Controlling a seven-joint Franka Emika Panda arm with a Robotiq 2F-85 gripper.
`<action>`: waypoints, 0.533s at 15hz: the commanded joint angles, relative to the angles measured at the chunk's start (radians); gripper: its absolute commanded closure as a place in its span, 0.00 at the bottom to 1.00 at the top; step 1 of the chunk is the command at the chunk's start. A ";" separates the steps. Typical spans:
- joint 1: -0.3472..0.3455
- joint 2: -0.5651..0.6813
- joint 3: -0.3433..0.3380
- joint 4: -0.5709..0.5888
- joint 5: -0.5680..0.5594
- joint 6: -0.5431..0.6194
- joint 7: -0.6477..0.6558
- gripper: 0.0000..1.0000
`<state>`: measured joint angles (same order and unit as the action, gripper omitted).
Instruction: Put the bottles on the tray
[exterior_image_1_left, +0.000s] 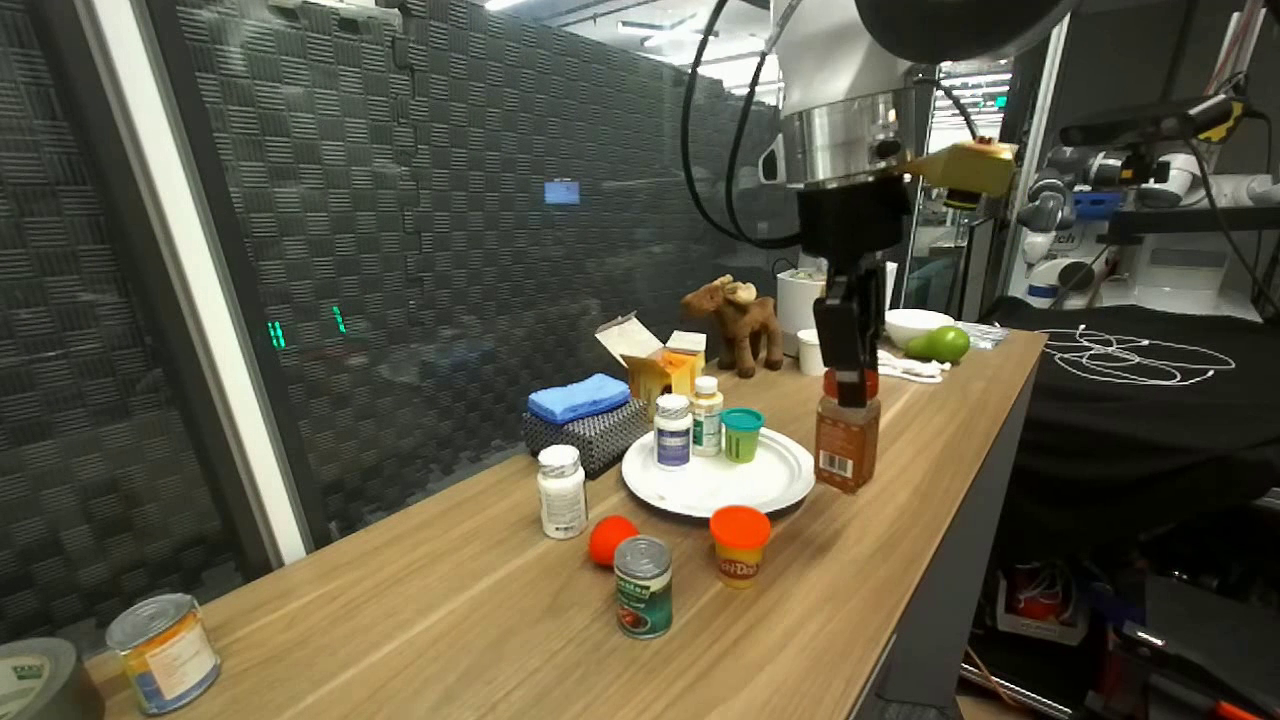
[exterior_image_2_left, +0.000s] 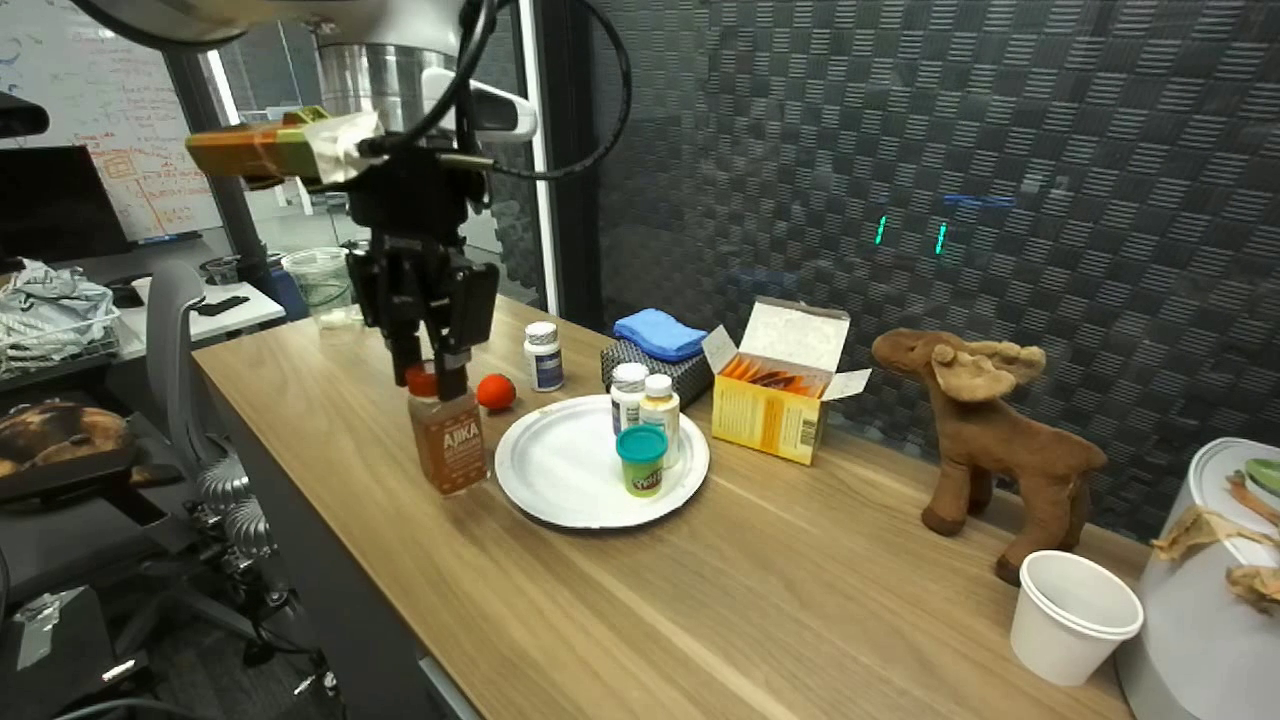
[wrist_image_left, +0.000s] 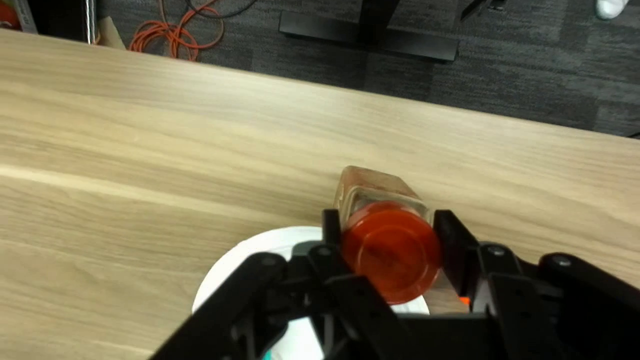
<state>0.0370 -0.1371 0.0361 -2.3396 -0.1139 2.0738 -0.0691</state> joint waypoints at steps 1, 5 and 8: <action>0.008 0.054 0.001 0.086 0.007 0.014 -0.047 0.76; 0.005 0.153 -0.001 0.150 0.011 0.032 -0.078 0.76; 0.001 0.227 0.000 0.200 0.020 0.056 -0.102 0.76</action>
<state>0.0415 0.0160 0.0361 -2.2192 -0.1122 2.1136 -0.1316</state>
